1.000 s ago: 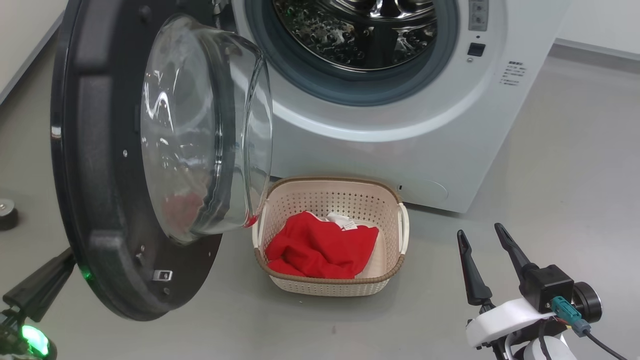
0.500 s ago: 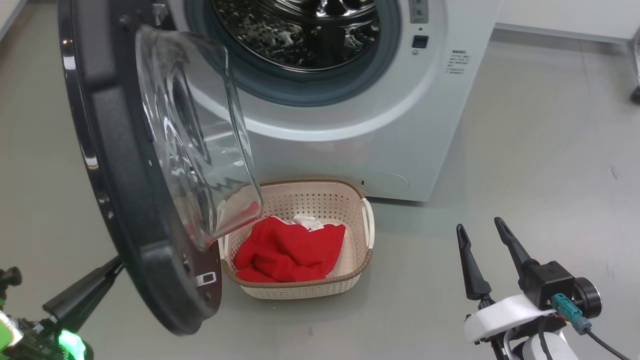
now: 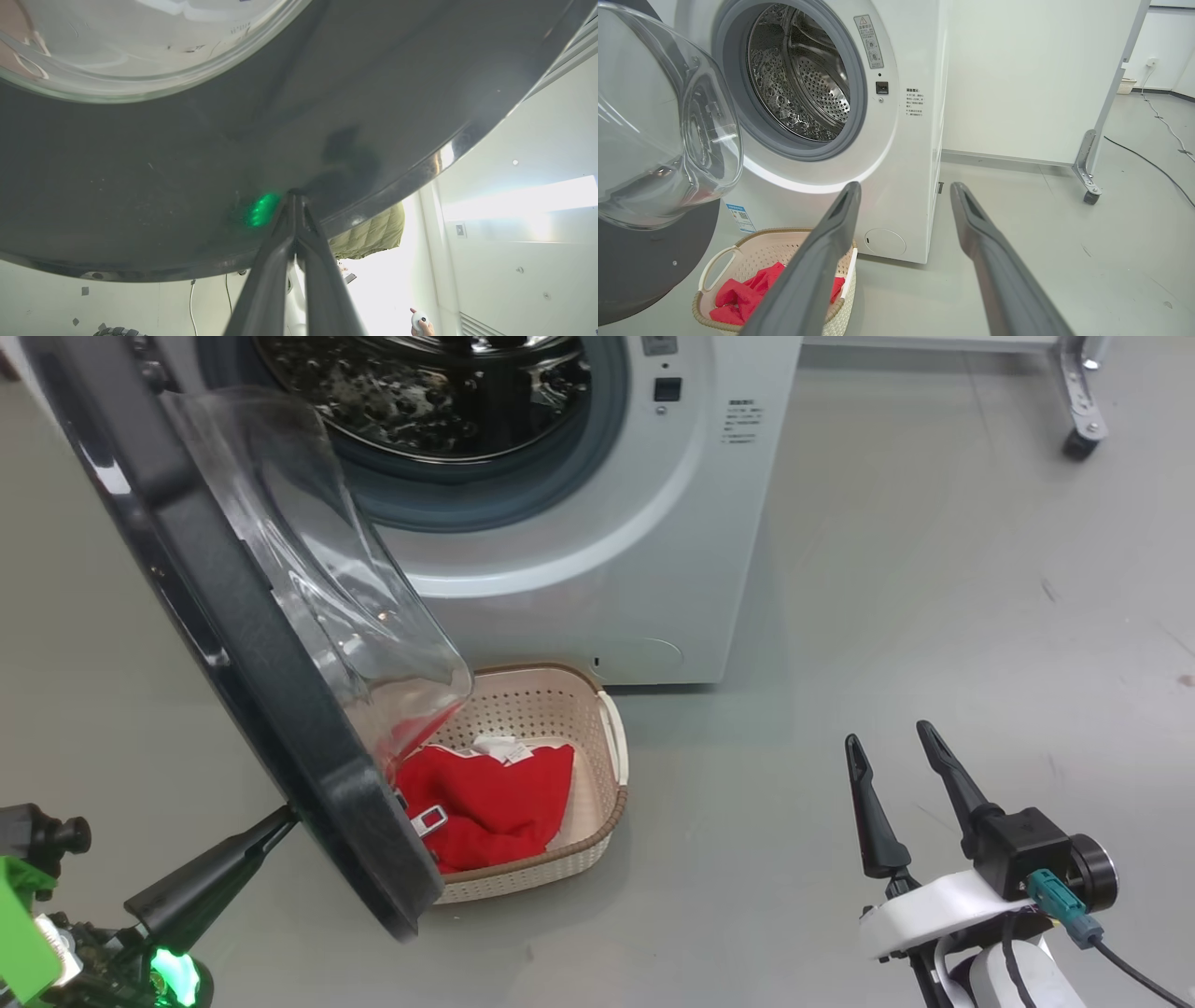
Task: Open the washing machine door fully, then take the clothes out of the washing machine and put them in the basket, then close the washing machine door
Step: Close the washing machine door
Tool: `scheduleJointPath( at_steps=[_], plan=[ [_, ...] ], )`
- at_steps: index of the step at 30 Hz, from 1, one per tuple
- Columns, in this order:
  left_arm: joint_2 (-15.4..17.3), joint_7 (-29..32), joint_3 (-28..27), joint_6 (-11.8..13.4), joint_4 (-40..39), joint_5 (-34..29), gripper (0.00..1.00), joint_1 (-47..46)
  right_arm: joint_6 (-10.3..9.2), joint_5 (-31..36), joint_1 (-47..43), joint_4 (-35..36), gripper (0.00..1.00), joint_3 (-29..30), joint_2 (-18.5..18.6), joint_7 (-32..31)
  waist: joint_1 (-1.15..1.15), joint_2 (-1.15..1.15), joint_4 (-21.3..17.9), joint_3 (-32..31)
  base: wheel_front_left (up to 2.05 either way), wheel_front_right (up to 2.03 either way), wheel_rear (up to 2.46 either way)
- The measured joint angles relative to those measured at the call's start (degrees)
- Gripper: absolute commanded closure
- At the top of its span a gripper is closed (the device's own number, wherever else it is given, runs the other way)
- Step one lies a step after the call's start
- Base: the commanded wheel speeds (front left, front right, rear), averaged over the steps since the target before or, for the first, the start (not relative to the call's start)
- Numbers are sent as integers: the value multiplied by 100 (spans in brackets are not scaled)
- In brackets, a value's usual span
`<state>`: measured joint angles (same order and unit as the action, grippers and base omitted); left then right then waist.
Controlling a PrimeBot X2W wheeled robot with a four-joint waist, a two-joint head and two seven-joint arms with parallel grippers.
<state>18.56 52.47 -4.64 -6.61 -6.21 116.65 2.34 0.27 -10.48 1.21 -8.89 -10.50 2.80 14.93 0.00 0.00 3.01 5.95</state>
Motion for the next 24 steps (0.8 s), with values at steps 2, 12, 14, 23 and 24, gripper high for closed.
scheduleJointPath(
  at_steps=[2,12,14,23,24],
  plan=[
    [2,0,16,34,-41,-1,100,-2,-43,-3,18,36,0,-14,-2,0,0,0,-105,48,0,0,0],
    [59,-2,43,215,-328,-18,100,-283,-93,-59,201,179,0,-24,-9,0,0,0,-566,456,0,0,0],
    [79,-2,59,236,-385,-18,100,-407,-93,-62,255,208,0,-34,-10,0,0,0,-648,556,0,0,0],
    [175,0,143,427,-514,-22,100,-936,-138,-222,567,346,0,-174,-10,0,0,0,-1041,979,0,0,0],
    [180,-1,151,456,-513,-22,100,-1005,-152,-263,588,360,0,-192,-11,0,0,0,-1083,1024,0,0,0]
  ],
)
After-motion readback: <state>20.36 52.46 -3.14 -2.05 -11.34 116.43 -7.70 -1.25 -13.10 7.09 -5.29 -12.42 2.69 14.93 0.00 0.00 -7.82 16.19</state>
